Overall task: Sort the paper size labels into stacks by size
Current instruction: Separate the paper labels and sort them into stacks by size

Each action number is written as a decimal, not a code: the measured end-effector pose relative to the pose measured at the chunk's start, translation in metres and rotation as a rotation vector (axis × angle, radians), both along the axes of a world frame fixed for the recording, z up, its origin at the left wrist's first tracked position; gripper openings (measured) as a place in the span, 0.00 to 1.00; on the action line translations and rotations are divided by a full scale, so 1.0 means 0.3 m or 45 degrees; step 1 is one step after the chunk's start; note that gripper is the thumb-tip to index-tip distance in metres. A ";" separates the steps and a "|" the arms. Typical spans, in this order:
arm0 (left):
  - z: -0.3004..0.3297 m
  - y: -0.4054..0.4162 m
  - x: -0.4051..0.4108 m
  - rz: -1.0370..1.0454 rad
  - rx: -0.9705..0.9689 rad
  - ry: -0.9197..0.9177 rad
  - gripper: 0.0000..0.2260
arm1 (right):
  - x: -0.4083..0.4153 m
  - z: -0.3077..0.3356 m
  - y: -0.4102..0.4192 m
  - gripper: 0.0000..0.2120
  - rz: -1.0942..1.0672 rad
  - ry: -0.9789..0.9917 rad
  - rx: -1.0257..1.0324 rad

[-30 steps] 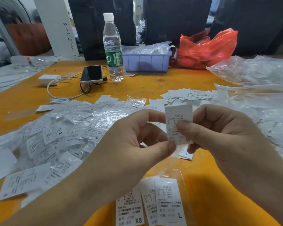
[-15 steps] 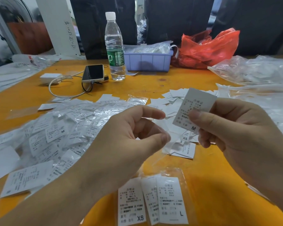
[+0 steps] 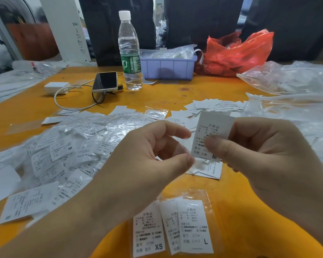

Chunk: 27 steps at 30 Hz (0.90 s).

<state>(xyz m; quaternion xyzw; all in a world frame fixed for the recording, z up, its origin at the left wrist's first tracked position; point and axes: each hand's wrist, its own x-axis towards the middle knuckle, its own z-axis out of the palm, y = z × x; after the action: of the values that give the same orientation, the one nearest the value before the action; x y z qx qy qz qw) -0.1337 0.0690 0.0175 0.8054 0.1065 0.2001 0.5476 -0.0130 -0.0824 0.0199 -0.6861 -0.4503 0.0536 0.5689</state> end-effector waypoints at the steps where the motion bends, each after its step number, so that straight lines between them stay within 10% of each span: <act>1: 0.000 0.000 0.000 -0.005 -0.001 0.001 0.15 | -0.002 0.001 0.000 0.20 -0.024 -0.016 -0.004; 27: 0.001 -0.008 -0.004 -0.047 0.076 0.002 0.11 | -0.014 0.018 -0.002 0.15 -0.209 -0.097 -0.010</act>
<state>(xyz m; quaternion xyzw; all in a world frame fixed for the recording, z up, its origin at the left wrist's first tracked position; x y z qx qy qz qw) -0.1349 0.0666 0.0177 0.8234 0.0862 0.1926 0.5268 -0.0171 -0.0830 0.0254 -0.7245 -0.4136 -0.0177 0.5511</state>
